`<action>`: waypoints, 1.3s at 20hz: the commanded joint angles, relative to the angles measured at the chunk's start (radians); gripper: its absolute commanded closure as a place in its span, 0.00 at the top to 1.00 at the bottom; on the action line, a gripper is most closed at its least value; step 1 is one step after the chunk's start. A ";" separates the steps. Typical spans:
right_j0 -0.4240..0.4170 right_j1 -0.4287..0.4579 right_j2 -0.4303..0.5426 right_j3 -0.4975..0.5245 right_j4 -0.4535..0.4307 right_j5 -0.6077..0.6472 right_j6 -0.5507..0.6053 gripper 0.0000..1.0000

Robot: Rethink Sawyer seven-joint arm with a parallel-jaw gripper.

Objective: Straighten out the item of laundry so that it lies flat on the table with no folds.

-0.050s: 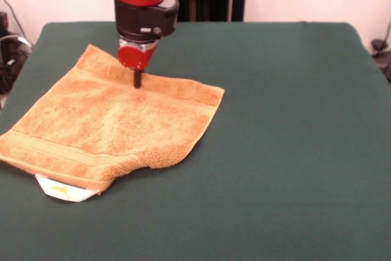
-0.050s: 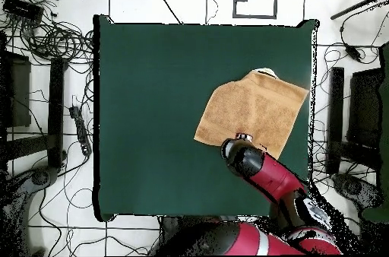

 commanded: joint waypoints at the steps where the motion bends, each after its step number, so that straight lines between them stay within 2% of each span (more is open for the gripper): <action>1: -0.031 0.123 0.146 0.130 0.046 -0.075 0.166 0.00; 7: -0.074 0.120 0.188 0.151 0.036 -0.089 0.156 0.00; 13: -0.071 0.101 0.185 0.157 0.051 -0.046 0.152 0.00; 18: -0.055 0.049 0.173 0.183 0.083 0.059 0.155 0.00; 26: -0.073 -0.002 0.201 0.249 0.095 0.056 0.149 0.00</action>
